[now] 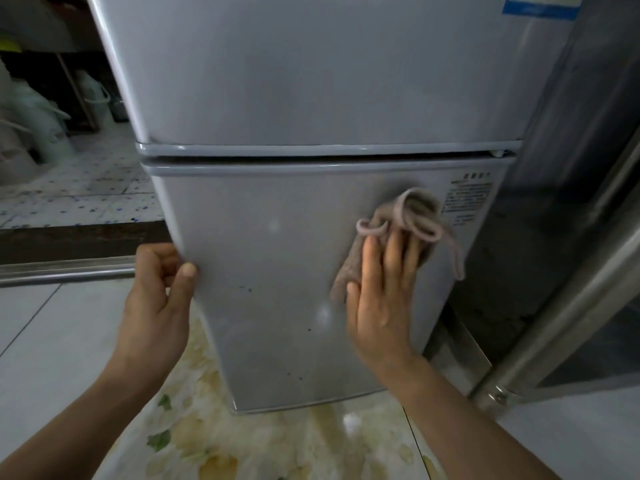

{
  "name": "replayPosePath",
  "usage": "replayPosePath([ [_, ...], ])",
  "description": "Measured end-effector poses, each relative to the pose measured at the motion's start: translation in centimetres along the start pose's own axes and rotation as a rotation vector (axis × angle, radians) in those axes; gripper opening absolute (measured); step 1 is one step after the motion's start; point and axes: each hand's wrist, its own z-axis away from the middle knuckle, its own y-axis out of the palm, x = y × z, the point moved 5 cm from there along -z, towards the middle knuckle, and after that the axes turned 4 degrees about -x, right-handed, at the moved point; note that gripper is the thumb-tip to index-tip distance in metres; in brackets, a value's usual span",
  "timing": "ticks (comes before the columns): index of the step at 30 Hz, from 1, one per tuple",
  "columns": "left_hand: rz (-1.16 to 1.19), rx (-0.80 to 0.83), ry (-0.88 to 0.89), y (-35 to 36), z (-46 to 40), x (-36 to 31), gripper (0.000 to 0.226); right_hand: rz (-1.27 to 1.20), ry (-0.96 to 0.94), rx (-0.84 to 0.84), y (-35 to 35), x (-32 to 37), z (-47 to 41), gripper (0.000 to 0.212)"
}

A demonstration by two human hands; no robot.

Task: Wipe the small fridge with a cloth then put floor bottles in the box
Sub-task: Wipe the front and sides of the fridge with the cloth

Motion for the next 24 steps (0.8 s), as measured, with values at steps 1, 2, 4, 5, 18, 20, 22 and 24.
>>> replayPosePath([
  [1, 0.007, -0.003, -0.008, 0.0, 0.0, -0.1, 0.006, 0.04, -0.065, 0.073, 0.6, 0.4, 1.8, 0.056],
  [2, 0.015, 0.001, -0.017, -0.1, 0.1, -0.2, 0.005, 0.079, -0.148, 0.141, 1.1, 0.8, 3.2, 0.06],
  [4, 0.024, 0.011, -0.033, -0.2, 0.1, -0.3, 0.004, 0.138, -0.305, 0.245, 1.4, 1.1, 4.6, 0.067],
  [5, 0.024, 0.014, -0.038, -0.3, 0.1, -0.3, 0.004, 0.153, -0.361, 0.272, 1.1, 1.0, 4.5, 0.068],
  [18, 0.055, 0.087, -0.085, -0.9, -0.4, -0.2, 0.01, 0.104, -0.419, 0.024, 1.6, 6.6, -3.8, 0.061],
  [20, 0.076, 0.087, -0.092, -0.9, -0.4, -0.3, 0.008, 0.201, -0.586, 0.166, 3.0, 7.7, -0.2, 0.064],
  [22, 0.095, 0.079, -0.113, -1.1, -0.5, -0.4, 0.002, 0.259, -0.728, 0.332, 3.7, 8.2, 2.7, 0.068],
  [24, 0.132, 0.083, -0.151, -1.5, -0.6, -0.4, 0.004, 0.284, -0.798, 0.408, 3.5, 8.3, 3.2, 0.071],
])
